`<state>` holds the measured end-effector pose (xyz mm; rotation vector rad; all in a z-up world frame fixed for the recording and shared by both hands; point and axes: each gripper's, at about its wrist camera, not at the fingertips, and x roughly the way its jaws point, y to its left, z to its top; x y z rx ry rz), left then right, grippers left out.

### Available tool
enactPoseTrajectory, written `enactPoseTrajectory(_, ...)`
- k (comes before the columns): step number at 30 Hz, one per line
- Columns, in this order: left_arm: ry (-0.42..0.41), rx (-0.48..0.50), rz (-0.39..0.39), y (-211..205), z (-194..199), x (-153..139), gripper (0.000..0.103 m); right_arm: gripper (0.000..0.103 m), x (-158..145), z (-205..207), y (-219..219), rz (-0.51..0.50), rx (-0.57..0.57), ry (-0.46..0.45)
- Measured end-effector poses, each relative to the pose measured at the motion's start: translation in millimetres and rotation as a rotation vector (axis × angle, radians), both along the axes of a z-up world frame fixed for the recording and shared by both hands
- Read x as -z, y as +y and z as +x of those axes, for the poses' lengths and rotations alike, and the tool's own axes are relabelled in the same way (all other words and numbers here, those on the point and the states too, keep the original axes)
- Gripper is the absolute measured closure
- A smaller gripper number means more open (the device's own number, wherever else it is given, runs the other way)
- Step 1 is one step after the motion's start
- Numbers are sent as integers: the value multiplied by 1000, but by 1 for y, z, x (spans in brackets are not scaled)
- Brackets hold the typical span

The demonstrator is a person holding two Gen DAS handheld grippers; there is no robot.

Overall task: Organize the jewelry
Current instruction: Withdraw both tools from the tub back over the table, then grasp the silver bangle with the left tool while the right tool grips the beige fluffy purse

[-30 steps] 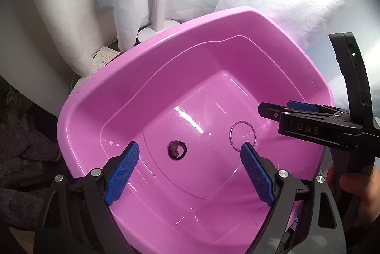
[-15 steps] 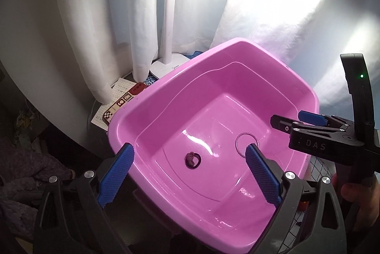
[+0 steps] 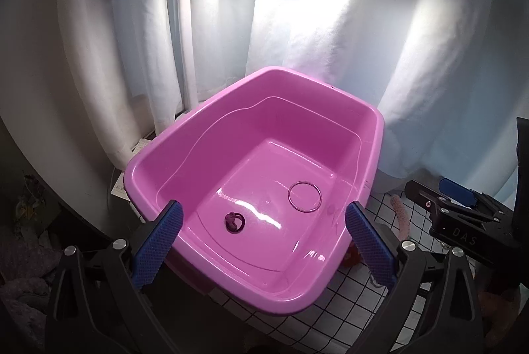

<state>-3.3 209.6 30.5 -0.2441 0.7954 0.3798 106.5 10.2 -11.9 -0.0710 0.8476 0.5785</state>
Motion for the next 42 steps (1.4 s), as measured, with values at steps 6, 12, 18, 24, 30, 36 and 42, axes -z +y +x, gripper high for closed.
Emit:
enactPoseTrajectory(6,2,61,-8,-51,-11,0,6,27,8,-48,-85,5,90,0)
enactPoseTrajectory(12,16,99,-12,-113,-28,10,6,27,22,-91,-190,-14,202,5)
enactPoseTrajectory(18,63,134,-14,-172,-47,38,6,27,39,-122,-289,16,288,29)
enactPoseTrajectory(24,136,96,-24,-208,-62,66,6,27,60,-142,-360,49,343,40)
enactPoseTrajectory(30,170,65,0,-225,-63,79,6,27,75,-144,-396,60,381,66)
enactPoseTrajectory(36,190,82,-6,-225,-41,92,6,27,85,-132,-399,64,405,85)
enactPoseTrajectory(42,221,134,-17,-217,-10,120,6,27,101,-114,-384,52,427,99)
